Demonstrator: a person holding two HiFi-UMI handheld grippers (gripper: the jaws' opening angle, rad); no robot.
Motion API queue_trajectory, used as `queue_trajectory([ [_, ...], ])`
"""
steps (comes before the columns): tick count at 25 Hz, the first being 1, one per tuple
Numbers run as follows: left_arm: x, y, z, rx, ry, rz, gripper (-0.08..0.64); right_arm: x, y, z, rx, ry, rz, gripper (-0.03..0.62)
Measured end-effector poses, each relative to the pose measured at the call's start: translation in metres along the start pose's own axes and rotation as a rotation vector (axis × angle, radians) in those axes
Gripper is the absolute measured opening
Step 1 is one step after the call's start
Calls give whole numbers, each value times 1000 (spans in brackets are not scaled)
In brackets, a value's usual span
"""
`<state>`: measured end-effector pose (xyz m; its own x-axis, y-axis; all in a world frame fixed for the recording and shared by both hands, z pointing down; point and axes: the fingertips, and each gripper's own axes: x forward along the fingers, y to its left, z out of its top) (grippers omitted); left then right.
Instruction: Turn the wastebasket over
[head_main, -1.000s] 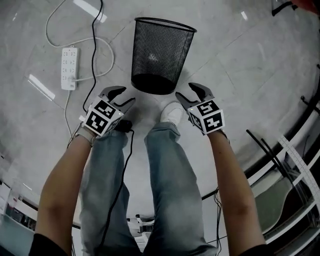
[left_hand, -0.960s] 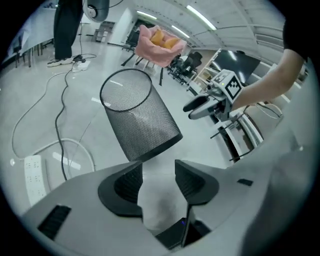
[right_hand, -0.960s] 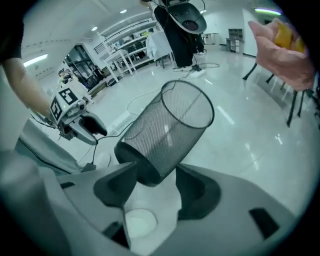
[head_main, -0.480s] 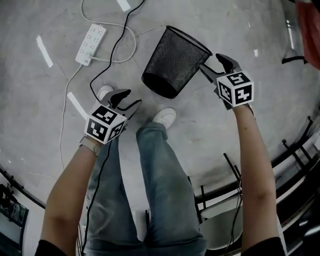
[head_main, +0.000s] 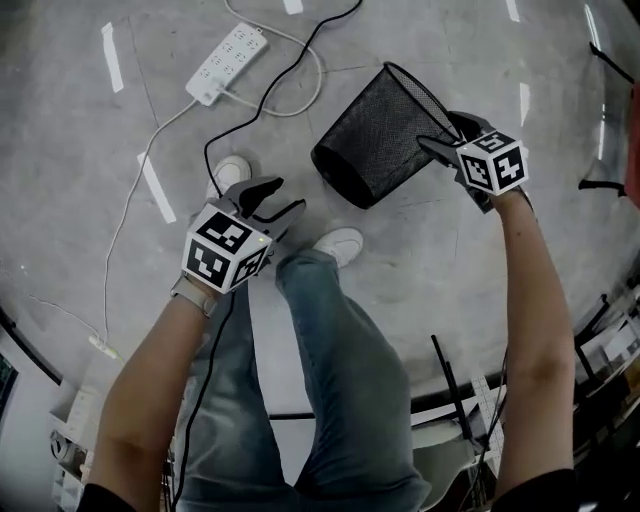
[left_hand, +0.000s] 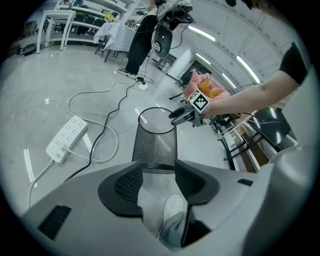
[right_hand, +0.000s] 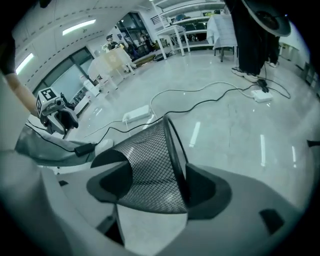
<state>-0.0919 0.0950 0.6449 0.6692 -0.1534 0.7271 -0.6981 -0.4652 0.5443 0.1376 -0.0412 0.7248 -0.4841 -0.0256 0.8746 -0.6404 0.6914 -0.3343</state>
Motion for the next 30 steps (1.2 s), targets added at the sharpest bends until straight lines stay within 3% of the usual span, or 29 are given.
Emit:
queue_trajectory([
  [4, -9, 9, -12, -13, 4, 14, 206, 2, 2, 5, -34, 15, 27, 336],
  [7, -14, 13, -14, -12, 7, 21, 206, -4, 6, 7, -35, 20, 40, 263],
  [12, -21, 9, -4, 1, 5, -4, 206, -20, 31, 9, 59, -19, 100, 157],
  [16, -27, -4, 8, 50, 25, -53, 205, -33, 65, 5, 92, -27, 135, 105],
  [22, -38, -21, 19, 163, 103, -134, 204, -48, 141, 0, 43, -26, 189, 43],
  [26, -48, -31, 26, 216, 150, -172, 204, -55, 178, 1, 5, -29, 143, 32],
  [30, -55, -27, 33, 319, 208, -219, 204, -54, 184, -1, 27, -21, -28, 32],
])
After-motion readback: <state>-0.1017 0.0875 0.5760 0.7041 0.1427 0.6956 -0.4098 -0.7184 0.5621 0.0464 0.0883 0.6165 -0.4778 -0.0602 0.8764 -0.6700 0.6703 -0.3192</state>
